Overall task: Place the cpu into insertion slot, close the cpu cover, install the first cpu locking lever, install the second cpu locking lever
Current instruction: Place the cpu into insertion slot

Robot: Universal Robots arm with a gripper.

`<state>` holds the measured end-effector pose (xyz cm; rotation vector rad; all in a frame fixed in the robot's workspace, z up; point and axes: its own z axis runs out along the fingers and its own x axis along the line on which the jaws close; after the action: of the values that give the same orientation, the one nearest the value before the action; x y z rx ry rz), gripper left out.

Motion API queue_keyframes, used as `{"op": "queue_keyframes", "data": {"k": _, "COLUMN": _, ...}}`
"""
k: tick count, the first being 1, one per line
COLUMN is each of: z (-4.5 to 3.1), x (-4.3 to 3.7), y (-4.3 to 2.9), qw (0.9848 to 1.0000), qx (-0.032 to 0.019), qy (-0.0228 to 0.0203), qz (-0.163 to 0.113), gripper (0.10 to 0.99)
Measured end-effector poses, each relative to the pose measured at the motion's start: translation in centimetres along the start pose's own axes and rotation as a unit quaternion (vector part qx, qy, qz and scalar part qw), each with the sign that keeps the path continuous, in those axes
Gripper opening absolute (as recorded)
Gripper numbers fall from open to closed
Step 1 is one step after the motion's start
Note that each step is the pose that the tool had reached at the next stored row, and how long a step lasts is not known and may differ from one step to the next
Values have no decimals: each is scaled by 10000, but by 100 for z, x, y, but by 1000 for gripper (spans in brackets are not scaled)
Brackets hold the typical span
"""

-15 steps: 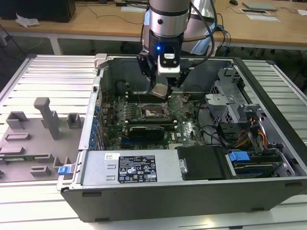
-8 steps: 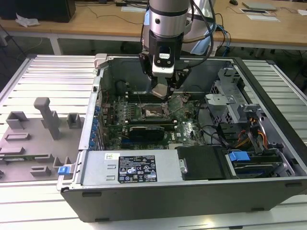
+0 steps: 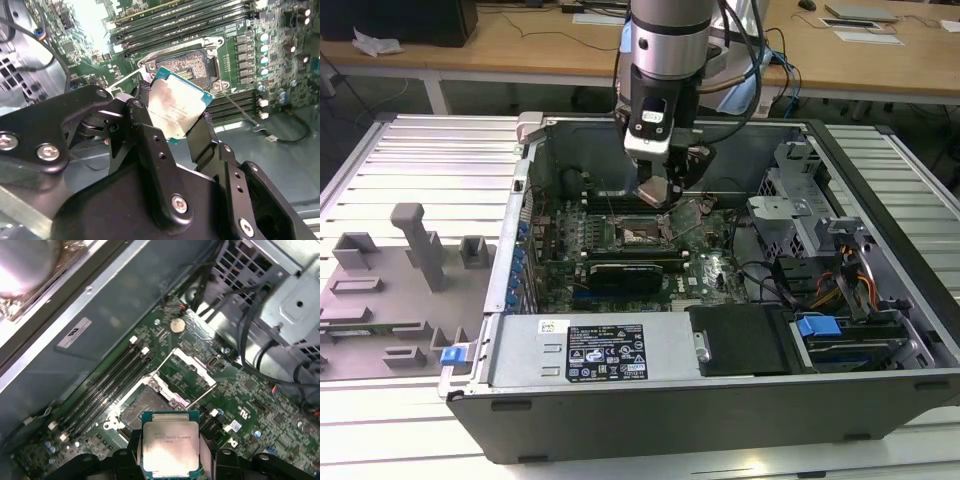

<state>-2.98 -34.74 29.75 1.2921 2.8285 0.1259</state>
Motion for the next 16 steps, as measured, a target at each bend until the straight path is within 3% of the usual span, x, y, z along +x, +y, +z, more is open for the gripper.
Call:
{"op": "queue_keyframes", "data": {"k": 6, "z": 5, "x": 0, "y": 0, "qw": 9986, "qx": -4, "qy": -46, "qz": 532, "gripper": 541}}
{"op": "queue_keyframes", "data": {"k": 12, "z": 9, "x": 0, "y": -1, "qw": 9941, "qx": -8, "qy": -94, "qz": 1083, "gripper": 541}}
{"op": "queue_keyframes", "data": {"k": 14, "z": 12, "x": 0, "y": -1, "qw": 9908, "qx": -9, "qy": -117, "qz": 1348, "gripper": 541}}
{"op": "queue_keyframes", "data": {"k": 16, "z": 16, "x": 0, "y": -1, "qw": 9856, "qx": -11, "qy": -146, "qz": 1686, "gripper": 541}}
